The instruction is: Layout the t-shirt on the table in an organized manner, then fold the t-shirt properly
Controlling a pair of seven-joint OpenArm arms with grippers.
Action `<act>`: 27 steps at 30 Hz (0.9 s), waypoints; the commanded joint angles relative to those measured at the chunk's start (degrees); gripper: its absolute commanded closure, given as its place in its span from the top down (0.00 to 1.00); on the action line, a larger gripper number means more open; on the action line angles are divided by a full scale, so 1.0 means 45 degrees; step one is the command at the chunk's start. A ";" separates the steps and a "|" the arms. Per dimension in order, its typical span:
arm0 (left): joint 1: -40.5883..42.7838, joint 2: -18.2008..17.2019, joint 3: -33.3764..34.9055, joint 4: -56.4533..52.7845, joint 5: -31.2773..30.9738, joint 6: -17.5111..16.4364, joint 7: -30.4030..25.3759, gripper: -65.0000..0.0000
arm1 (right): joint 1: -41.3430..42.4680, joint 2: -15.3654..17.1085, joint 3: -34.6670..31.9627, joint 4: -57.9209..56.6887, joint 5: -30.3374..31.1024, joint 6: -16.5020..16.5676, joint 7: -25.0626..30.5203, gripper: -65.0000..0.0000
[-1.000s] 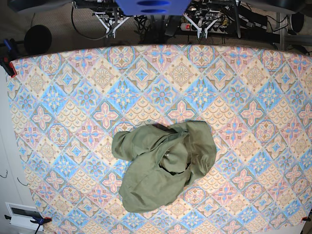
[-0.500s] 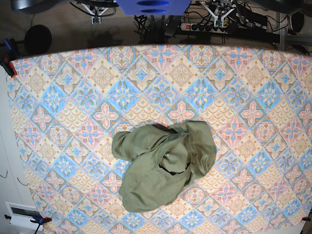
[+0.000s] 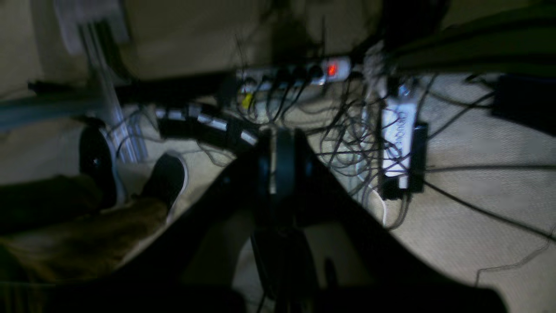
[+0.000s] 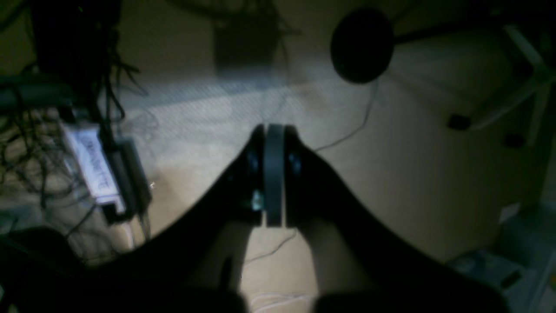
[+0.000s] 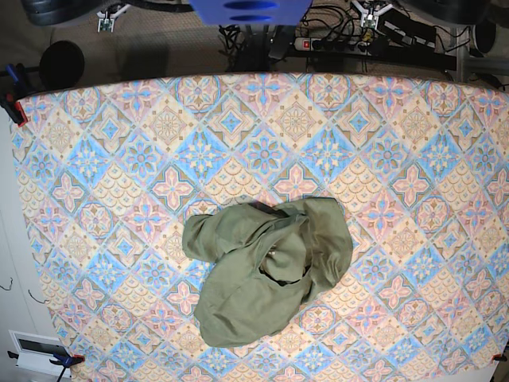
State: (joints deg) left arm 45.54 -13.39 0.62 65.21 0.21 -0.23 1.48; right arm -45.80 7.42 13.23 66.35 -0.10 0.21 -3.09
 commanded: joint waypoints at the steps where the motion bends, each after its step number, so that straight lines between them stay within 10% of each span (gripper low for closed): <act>1: 0.0518 -0.0219 -0.0051 0.0796 -0.0075 0.0100 -0.0240 0.00 | -0.0362 0.0158 0.0312 0.0817 0.0032 -0.0134 -0.0026 0.00; 15: 0.2745 -0.0903 -0.0148 0.9821 -0.1560 0.0100 0.3667 0.00 | -0.2921 0.0080 0.1875 0.9549 0.0032 -0.0134 -0.2233 0.00; 27: 0.1221 -0.1176 -0.0148 1.2107 -0.2908 0.0119 0.5113 0.00 | -0.1651 0.0158 -0.0606 1.0643 -0.0066 -0.0134 -0.1882 0.00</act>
State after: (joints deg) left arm 50.48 -18.59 0.10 118.63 -12.88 0.30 25.85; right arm -52.31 7.94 10.33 113.58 -0.14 -0.10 -12.14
